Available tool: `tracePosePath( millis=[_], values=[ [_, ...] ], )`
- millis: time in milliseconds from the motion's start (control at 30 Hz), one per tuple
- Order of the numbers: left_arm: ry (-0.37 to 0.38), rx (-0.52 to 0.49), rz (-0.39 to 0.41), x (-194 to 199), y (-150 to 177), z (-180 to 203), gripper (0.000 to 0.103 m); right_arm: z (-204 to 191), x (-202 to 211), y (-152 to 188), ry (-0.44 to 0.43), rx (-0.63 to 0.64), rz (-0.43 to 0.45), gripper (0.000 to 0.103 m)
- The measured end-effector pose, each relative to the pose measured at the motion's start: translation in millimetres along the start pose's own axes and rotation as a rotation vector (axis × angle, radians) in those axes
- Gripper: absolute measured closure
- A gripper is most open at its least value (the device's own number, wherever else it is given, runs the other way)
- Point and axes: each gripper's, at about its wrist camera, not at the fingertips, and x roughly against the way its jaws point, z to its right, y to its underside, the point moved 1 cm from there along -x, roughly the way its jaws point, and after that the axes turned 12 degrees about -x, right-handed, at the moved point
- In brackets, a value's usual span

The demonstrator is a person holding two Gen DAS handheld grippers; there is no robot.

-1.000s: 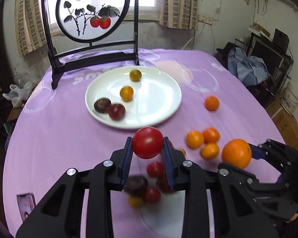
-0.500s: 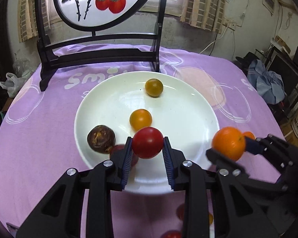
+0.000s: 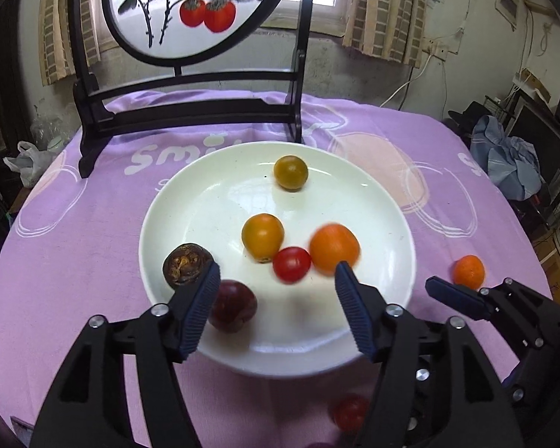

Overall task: Organize fruits
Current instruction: 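Carry the tomato and the mandarin into the plate, releasing both, then grasp an orange with the right gripper while the left grasps a small yellow fruit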

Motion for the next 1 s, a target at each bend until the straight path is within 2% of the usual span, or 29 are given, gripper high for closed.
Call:
tracePosePath(
  millis=[100,167,267,567,1000],
  values=[
    [-0.013,-0.023,0.028,22,10,9,0.03,7,18,8,-0.016,-0.026,0.012,0.044],
    [-0.012,-0.034,0.041,36,18,16,0.022,11,29,15,-0.029,-0.04,0.018,0.044],
    [-0.02,-0.031,0.06,59,37,24,0.017,15,45,27,-0.04,-0.057,0.024,0.044],
    [-0.014,-0.012,0.064,98,95,36,0.015,27,77,73,-0.041,-0.1,0.034,0.043],
    [-0.022,-0.005,0.029,103,141,35,0.012,42,71,127,-0.006,-0.176,-0.045,0.042]
  ],
)
